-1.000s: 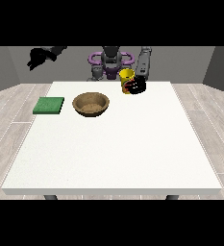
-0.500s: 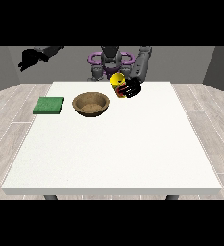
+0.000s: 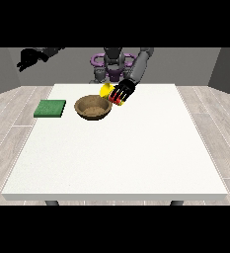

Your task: Pick the cup and pour the ball into the bowl, then pick the bowl and place it on the pad

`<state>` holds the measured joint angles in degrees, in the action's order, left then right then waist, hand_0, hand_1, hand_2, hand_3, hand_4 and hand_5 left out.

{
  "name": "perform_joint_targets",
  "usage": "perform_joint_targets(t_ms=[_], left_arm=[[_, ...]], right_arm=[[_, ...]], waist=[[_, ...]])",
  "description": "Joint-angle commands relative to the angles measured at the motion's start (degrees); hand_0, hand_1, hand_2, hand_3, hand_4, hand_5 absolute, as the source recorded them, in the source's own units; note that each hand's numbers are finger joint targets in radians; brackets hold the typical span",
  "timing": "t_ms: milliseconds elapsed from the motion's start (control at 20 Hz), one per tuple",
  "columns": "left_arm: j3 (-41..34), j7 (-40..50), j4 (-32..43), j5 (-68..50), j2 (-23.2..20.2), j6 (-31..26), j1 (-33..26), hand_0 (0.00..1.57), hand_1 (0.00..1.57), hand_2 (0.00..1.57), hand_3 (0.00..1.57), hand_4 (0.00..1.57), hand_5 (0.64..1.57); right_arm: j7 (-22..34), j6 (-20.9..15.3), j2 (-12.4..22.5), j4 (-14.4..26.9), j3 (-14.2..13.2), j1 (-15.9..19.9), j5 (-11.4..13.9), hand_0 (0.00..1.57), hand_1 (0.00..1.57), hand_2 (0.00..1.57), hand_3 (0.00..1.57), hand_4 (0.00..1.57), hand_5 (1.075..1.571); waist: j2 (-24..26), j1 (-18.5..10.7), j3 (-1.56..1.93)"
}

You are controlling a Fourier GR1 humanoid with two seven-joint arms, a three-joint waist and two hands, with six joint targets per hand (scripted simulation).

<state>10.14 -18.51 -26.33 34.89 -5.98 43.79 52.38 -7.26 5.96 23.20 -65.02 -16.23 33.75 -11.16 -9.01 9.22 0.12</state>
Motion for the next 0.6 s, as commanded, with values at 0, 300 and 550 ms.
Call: perform_joint_targets(t_ms=[0, 300, 550], left_arm=[[5.6, 10.0, 5.2, 9.6, -0.7, 2.4, 4.6, 1.53, 1.53, 1.57, 1.57, 1.49, 1.318], [14.5, 22.5, 13.3, 24.1, -0.8, 5.7, 10.1, 1.57, 1.57, 1.57, 1.57, 1.14, 1.508], [21.7, 31.8, 16.2, 33.9, 5.8, 5.2, 12.3, 1.56, 1.56, 1.57, 1.57, 1.17, 1.497]], right_arm=[[-1.5, -0.4, -0.7, 2.7, 0.6, -0.7, 1.3, 0.0, 0.0, 0.37, 0.69, 0.54, 1.566], [-1.5, -1.6, -3.0, 3.6, 3.0, -0.4, 3.2, 0.0, 0.0, 0.37, 0.62, 0.56, 1.567], [-2.6, -2.9, -2.1, 6.2, 1.0, 3.0, 2.6, 0.0, 0.0, 0.33, 0.62, 0.57, 1.566]], waist=[[2.3, -0.4, 0.04], [5.2, 0.4, 0.05], [2.3, -1.2, -0.04]])
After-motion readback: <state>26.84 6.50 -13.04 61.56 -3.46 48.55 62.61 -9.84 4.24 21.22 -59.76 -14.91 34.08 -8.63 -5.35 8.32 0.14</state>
